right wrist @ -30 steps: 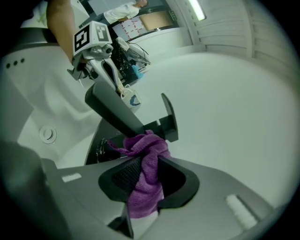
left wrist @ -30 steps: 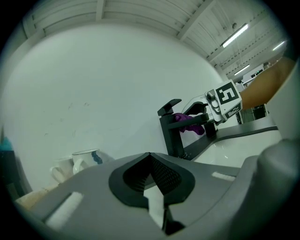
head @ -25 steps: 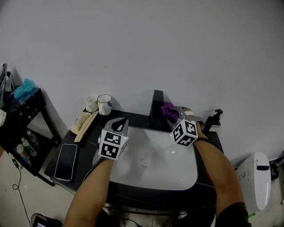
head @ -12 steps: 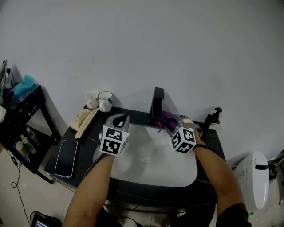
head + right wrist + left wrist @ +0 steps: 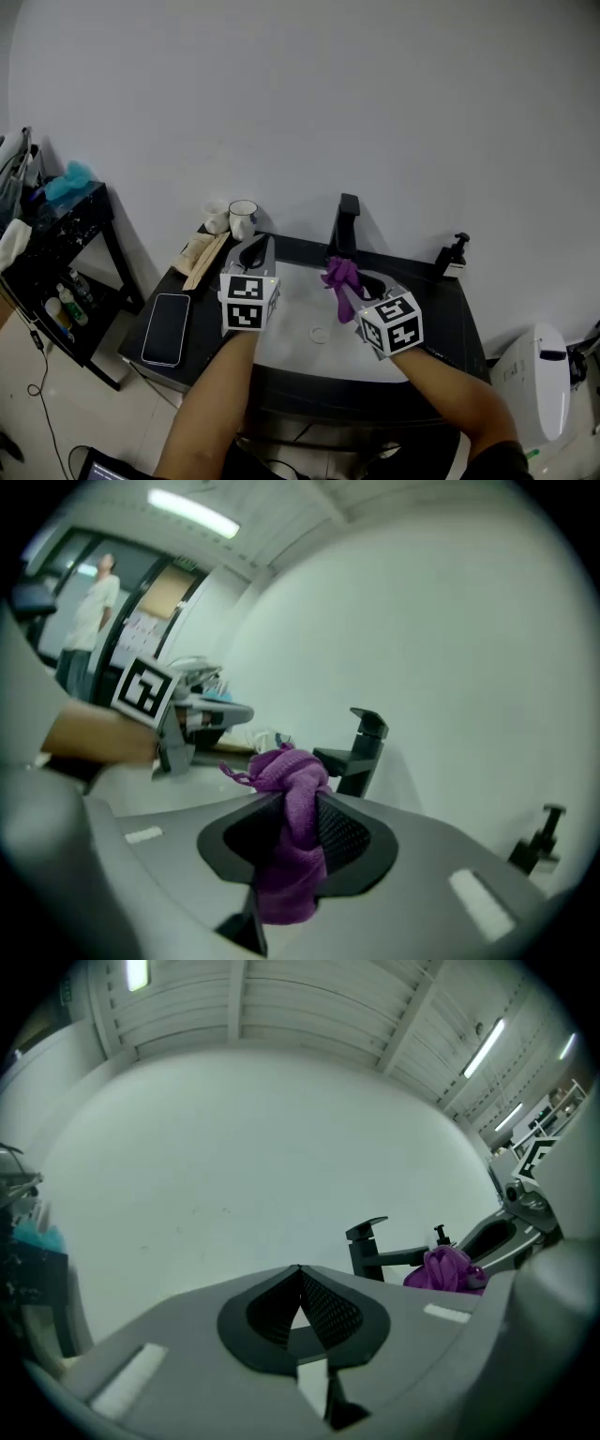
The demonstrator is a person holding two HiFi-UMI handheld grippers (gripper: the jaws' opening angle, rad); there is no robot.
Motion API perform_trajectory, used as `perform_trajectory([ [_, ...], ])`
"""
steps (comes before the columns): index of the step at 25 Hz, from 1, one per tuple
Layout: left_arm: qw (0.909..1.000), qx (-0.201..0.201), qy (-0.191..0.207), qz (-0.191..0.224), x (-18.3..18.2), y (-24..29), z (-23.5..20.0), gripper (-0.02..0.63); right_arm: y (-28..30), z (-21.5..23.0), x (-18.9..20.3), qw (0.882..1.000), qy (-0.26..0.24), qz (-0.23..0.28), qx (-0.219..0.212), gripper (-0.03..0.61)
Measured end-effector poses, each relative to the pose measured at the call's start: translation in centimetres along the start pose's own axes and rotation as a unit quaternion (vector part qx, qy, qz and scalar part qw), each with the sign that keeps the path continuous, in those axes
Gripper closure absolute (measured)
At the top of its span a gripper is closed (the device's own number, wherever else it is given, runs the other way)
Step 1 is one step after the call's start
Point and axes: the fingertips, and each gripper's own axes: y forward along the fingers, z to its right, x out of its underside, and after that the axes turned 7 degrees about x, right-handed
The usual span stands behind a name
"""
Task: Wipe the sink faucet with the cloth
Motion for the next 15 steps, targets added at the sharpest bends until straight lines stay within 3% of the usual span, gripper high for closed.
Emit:
perform_trajectory([
  [2, 0.9994, -0.020, -0.027, 0.002, -0.1, -1.0, -1.1, 0.597, 0.7, -1.5, -1.1, 0.993, 0.121, 0.010, 0.002, 0.471],
  [5, 0.9974, -0.049, -0.051, 0.010, -0.2, -1.9, -3.2, 0.597, 3.1, -3.0, -2.4, 0.964, 0.264, 0.030, 0.020, 0.472],
  [11, 0.9942, -0.081, -0.058, 0.042, -1.2, -3.2, -5.3, 0.597, 7.8, -2.3, -3.8, 0.903, 0.403, 0.096, 0.117, 0.474],
  [15, 0.9921, -0.091, -0.069, 0.054, -1.5, -3.6, -5.8, 0.597, 9.9, 0.6, -4.9, 0.850, 0.478, 0.138, 0.175, 0.474],
])
